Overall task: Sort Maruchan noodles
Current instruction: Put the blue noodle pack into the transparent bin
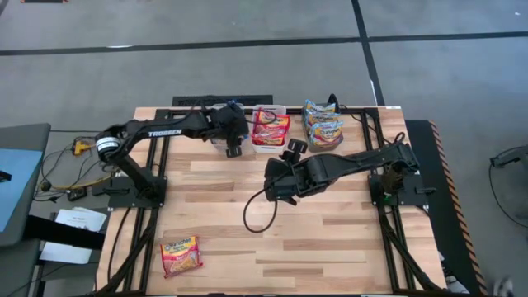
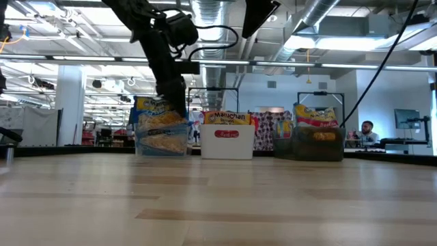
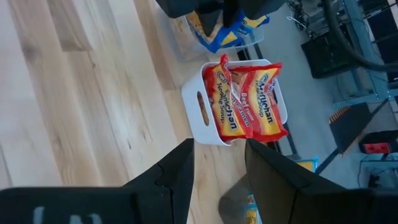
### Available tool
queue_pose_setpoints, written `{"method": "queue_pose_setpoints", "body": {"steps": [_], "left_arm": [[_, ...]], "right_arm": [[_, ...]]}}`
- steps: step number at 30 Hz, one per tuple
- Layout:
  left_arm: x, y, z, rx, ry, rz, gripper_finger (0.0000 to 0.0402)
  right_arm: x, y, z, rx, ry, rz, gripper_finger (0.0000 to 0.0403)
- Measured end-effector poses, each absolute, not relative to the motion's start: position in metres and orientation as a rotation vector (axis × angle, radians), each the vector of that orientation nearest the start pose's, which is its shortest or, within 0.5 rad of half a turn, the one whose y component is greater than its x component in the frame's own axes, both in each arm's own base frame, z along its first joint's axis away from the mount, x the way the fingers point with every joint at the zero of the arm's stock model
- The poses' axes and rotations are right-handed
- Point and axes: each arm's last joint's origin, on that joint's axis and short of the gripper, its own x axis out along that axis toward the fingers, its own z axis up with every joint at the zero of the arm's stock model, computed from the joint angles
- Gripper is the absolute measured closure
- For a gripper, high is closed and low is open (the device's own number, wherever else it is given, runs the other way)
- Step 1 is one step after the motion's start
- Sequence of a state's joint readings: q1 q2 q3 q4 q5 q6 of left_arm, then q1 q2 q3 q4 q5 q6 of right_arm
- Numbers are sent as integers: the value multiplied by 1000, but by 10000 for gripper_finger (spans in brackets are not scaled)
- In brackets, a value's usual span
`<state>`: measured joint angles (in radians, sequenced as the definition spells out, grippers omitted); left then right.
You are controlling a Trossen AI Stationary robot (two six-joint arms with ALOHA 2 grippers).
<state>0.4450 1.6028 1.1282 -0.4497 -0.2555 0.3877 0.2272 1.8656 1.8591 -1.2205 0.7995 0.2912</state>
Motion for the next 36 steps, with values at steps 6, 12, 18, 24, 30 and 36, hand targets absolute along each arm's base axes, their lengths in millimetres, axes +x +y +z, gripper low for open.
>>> {"method": "queue_pose_setpoints", "body": {"steps": [6, 12, 18, 24, 30, 36], "left_arm": [[295, 151, 231, 262, 1061, 480, 239], [295, 150, 231, 257, 1068, 467, 239], [294, 149, 229, 245, 1088, 452, 239], [297, 151, 217, 236, 1137, 443, 239], [300, 151, 209, 241, 1164, 440, 239], [298, 150, 208, 232, 1184, 425, 239]], "right_arm": [[366, 63, 332, -347, 988, -647, 237], [365, 63, 331, -336, 998, -645, 237], [365, 63, 331, -336, 1001, -645, 237], [365, 63, 331, -339, 1006, -644, 237], [364, 63, 330, -344, 1013, -644, 237], [364, 63, 330, -345, 1015, -644, 237]]}}
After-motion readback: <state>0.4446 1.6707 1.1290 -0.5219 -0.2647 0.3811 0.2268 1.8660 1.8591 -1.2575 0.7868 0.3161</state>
